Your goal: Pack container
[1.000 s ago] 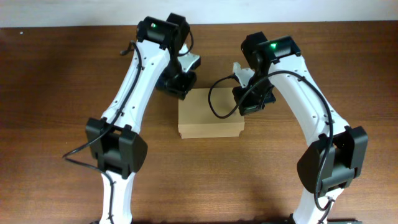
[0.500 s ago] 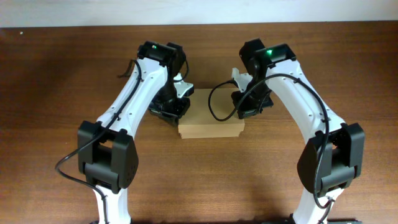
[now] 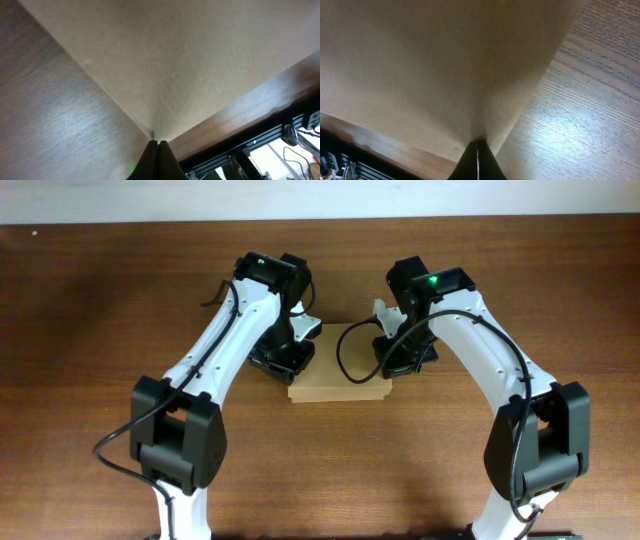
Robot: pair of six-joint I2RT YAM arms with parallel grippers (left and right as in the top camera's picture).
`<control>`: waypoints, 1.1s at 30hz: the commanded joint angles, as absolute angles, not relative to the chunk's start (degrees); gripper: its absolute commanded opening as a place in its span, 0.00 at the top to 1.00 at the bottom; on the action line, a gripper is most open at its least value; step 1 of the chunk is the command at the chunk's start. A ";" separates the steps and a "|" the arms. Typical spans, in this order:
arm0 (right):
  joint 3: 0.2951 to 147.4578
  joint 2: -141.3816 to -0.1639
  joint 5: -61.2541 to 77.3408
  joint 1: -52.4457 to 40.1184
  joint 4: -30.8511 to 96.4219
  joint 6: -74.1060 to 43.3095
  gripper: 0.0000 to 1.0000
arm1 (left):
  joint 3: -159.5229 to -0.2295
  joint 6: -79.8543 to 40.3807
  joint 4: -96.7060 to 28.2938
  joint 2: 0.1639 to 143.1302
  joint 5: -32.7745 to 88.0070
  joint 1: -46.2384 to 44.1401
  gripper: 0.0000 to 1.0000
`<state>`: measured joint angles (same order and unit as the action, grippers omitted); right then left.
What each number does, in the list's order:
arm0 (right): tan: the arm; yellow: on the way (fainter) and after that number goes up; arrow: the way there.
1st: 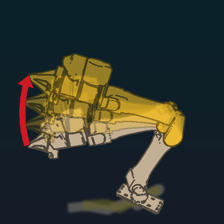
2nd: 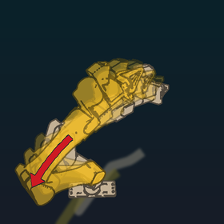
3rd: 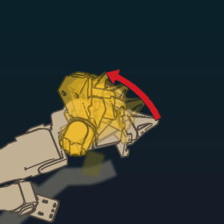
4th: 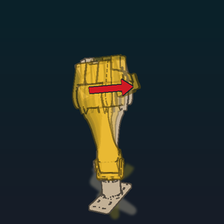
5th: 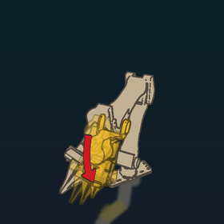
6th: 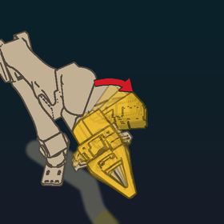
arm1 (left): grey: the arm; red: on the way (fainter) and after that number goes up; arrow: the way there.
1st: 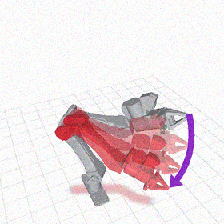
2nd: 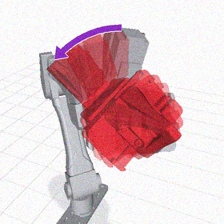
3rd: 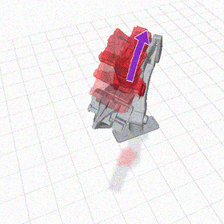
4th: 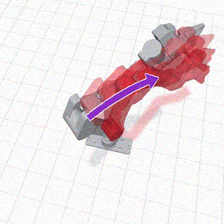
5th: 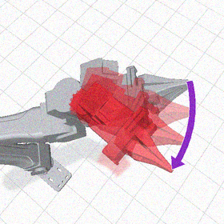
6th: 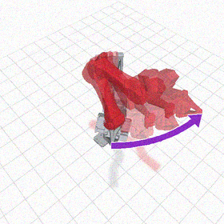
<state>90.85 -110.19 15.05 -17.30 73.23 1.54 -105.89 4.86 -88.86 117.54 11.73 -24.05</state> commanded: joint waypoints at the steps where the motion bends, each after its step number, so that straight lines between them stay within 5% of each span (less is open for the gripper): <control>1: 88.82 -112.01 14.76 -17.67 72.55 1.50 0.96 | -105.62 4.54 -88.49 114.30 10.87 -24.14 0.98; 21: 88.82 -112.01 14.74 -17.67 72.40 1.74 0.96 | -94.78 3.88 -79.96 114.28 12.16 -24.29 0.98; 33: 100.36 -109.10 14.06 -17.23 74.08 2.17 0.96 | -107.48 -1.74 -78.85 107.26 1.98 -23.00 0.98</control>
